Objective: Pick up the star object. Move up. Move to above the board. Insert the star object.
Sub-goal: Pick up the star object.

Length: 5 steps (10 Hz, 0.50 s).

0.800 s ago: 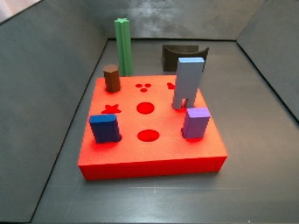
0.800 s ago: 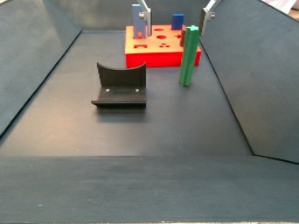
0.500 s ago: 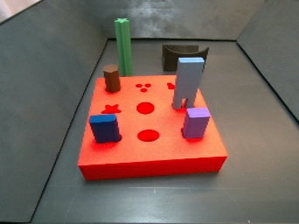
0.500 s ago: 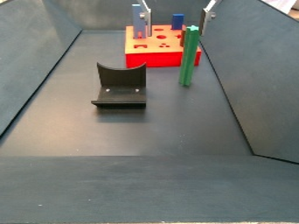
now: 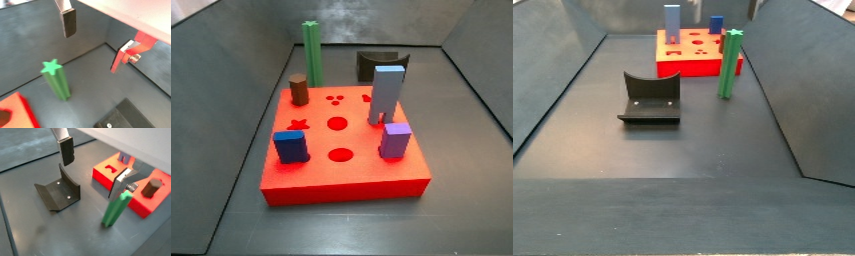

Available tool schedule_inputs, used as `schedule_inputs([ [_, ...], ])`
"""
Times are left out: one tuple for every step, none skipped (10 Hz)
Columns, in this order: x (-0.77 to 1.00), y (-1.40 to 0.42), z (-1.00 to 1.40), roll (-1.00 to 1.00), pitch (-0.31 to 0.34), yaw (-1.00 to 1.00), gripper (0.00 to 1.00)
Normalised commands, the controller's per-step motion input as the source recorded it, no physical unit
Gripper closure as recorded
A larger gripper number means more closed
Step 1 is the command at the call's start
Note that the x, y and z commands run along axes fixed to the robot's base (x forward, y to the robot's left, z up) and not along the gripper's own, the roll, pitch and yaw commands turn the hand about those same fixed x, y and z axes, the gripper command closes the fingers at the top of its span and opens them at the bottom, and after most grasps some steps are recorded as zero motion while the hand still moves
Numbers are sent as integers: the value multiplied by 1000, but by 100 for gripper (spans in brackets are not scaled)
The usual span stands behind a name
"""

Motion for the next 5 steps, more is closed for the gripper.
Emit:
schedule_inputs([
  [-269,-469,-60,43,-86,769,0],
  [-177,-571,-254,50,-56,654,0],
  [-137,-617,-283,43,-84,611,0],
  [-37,-591,-297,0,-187,560,0],
  [0,-426,-206,0,-166,340,0],
])
